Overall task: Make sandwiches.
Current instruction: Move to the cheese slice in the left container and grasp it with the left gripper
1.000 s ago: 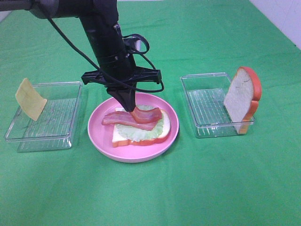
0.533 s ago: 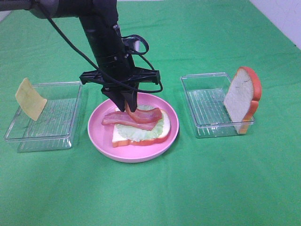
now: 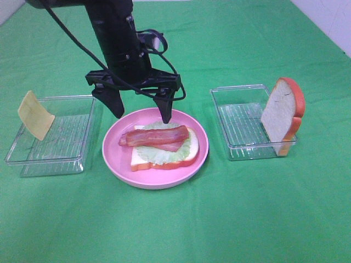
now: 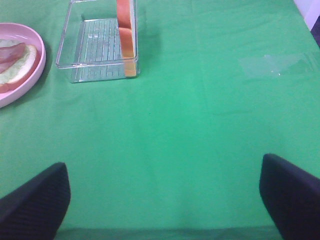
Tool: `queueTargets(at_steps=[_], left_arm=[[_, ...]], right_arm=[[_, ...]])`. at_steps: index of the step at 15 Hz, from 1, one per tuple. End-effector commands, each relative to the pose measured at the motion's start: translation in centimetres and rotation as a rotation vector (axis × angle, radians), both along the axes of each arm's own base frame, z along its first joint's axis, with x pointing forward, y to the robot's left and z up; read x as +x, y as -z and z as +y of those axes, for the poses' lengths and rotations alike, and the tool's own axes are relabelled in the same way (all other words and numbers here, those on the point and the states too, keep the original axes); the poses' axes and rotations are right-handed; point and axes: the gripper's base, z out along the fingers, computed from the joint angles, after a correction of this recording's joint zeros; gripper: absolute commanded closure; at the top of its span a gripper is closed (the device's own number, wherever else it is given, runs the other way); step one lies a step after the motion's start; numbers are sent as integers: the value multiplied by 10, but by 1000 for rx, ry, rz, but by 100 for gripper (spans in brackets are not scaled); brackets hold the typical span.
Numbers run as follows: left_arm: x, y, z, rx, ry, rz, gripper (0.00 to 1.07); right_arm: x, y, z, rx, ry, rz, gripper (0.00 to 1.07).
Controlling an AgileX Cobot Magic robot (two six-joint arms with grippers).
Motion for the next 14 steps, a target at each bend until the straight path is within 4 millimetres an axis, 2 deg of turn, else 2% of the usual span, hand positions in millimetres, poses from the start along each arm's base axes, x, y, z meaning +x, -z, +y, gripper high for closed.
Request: queueTargets(at_steps=[1, 2, 4, 7, 8, 9, 10, 12, 14], left_arm=[[-7, -23, 10, 65, 33, 12, 16], [-9, -38, 13, 64, 32, -27, 16], [-3, -60, 37, 64, -14, -83, 16], [10, -87, 100, 52, -147, -128, 16], [11, -90, 113, 53, -165, -134, 16], [13, -92, 135, 58, -211, -132, 17], [14, -91, 181, 75, -316, -110, 18], [14, -81, 210, 92, -358, -76, 18], [14, -70, 229, 104, -394, -37, 18]], right_arm=[[-3, 1, 0, -2, 1, -26, 9], [-3, 1, 0, -2, 1, -26, 9], [-3, 1, 0, -2, 1, -26, 9], [-3, 1, 0, -2, 1, -26, 9], [-3, 1, 0, -2, 1, -26, 9], [-3, 1, 0, -2, 1, -26, 9], [-3, 1, 0, -2, 1, -26, 9], [-3, 1, 0, -2, 1, -26, 9], [-3, 1, 0, -2, 1, -26, 9]])
